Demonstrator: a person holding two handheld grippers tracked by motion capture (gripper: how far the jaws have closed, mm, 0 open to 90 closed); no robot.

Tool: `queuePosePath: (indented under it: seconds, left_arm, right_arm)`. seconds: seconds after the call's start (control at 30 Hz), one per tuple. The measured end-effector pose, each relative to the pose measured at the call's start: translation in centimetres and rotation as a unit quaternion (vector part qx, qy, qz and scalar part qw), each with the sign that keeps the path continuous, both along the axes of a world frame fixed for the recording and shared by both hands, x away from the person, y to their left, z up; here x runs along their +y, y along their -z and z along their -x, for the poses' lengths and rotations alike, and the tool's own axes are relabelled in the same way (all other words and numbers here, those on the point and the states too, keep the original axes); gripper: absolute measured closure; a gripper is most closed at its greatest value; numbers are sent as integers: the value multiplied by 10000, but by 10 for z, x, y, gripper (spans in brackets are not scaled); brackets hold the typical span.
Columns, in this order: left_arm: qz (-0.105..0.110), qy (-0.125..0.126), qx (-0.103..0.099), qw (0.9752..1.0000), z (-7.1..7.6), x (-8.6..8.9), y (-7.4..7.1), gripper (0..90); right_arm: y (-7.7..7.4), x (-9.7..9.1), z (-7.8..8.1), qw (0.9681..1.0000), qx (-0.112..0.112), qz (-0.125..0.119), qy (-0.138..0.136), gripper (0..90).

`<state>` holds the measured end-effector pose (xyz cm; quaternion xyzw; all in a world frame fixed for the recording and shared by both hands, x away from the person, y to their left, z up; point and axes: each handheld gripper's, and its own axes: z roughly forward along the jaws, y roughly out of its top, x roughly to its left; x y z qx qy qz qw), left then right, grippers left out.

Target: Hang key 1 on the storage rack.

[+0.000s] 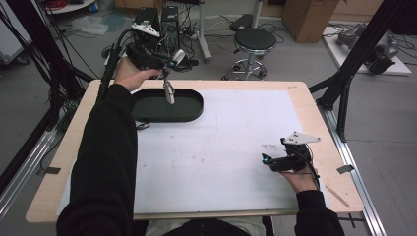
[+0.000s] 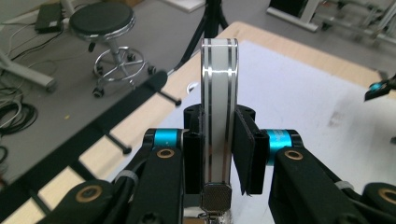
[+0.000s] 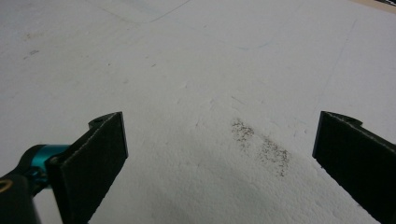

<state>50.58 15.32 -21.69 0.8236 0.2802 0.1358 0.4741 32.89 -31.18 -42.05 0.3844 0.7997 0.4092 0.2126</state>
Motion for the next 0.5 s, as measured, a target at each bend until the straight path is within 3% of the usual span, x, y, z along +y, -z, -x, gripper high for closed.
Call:
queuePosePath:
  seconds: [0.17,0.33,0.5]
  left_arm:
    - [53,88,-47,9999,-11,-3,0,747]
    - [158,-82,-1,9998,-24,0,8,747]
    - [312,-169,-186,9992,-30,-2,7,746]
  right_arm:
    - [2,0,-3,10000,33,50,-14,23]
    - [2,2,-3,10000,39,30,-29,23]
    - [2,2,-2,10000,17,53,-10,23]
